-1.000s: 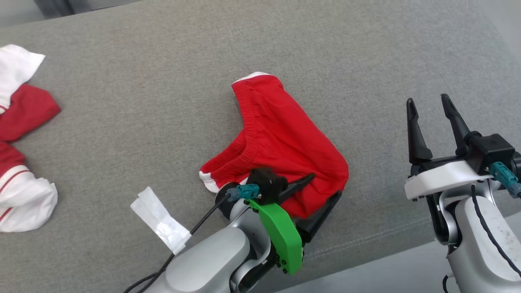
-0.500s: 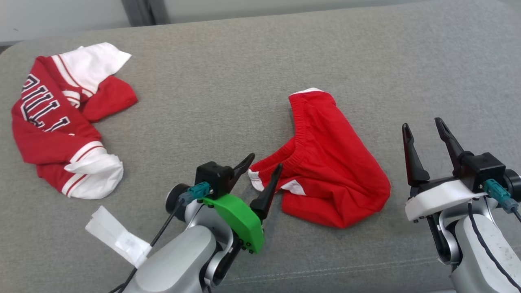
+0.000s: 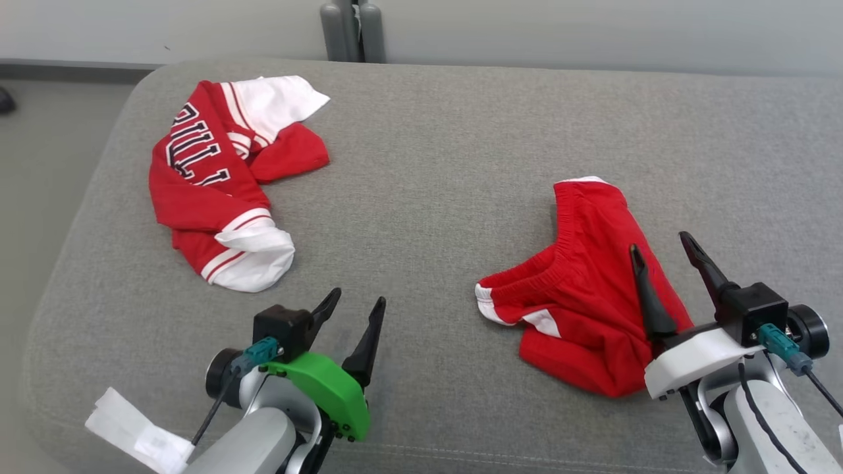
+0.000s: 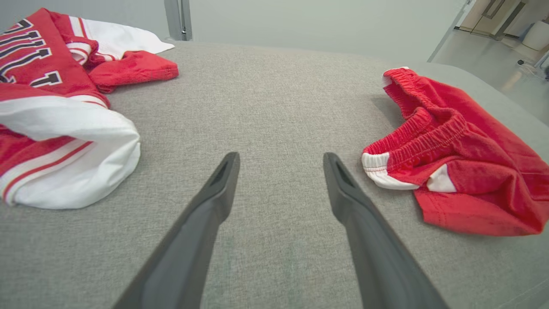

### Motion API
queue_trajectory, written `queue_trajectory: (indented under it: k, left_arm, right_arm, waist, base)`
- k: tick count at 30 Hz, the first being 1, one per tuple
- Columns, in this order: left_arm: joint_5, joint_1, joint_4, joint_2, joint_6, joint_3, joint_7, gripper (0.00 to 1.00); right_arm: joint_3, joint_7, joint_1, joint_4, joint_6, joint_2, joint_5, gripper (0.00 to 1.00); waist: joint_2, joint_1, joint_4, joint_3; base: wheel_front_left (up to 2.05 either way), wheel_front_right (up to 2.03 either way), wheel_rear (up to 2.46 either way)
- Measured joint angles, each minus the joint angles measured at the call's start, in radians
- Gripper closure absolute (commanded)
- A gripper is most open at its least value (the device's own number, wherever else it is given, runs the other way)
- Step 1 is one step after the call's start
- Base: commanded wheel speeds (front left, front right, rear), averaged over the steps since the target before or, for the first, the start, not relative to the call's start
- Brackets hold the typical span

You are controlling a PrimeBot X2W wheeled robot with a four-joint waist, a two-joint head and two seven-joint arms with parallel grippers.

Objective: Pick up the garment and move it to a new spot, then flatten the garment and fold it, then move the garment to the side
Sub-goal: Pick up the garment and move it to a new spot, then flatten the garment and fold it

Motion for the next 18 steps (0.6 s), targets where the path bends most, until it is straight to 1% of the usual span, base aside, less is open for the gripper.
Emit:
queue_trajectory:
  k: [2,5,11,15,18]
  left_arm:
    - [-0.001,0.021,-0.003,0.008,0.001,0.012,-0.003,0.0]
    - [-0.001,0.044,-0.014,0.007,0.001,0.023,-0.003,0.0]
    - [-0.001,0.073,-0.038,0.003,0.008,0.043,-0.008,0.0]
    - [-0.001,0.093,-0.056,0.003,0.01,0.06,-0.008,0.0]
    - [0.003,0.101,-0.072,0.001,0.01,0.064,-0.008,0.0]
  right_arm:
    - [0.012,0.0,0.001,0.0,0.003,-0.001,-0.01,0.0]
    - [0.03,0.0,0.002,0.002,0.018,-0.005,-0.02,0.0]
    - [0.064,0.007,0.002,0.015,0.045,-0.037,-0.046,0.0]
    - [0.107,0.04,-0.002,0.028,0.074,-0.057,-0.08,0.0]
    - [0.161,0.086,-0.022,0.049,0.106,-0.08,-0.104,0.0]
  waist:
    - [0.0,0.0,0.018,-0.01]
    - [0.0,0.0,0.042,-0.023]
    - [0.0,0.0,0.082,-0.04]
    - [0.0,0.0,0.107,-0.048]
    - [0.0,0.0,0.131,-0.049]
  base:
    - [0.0,0.0,0.0]
    - [0.0,0.0,0.0]
    - [0.0,0.0,0.0]
    - [0.0,0.0,0.0]
    - [0.0,0.0,0.0]
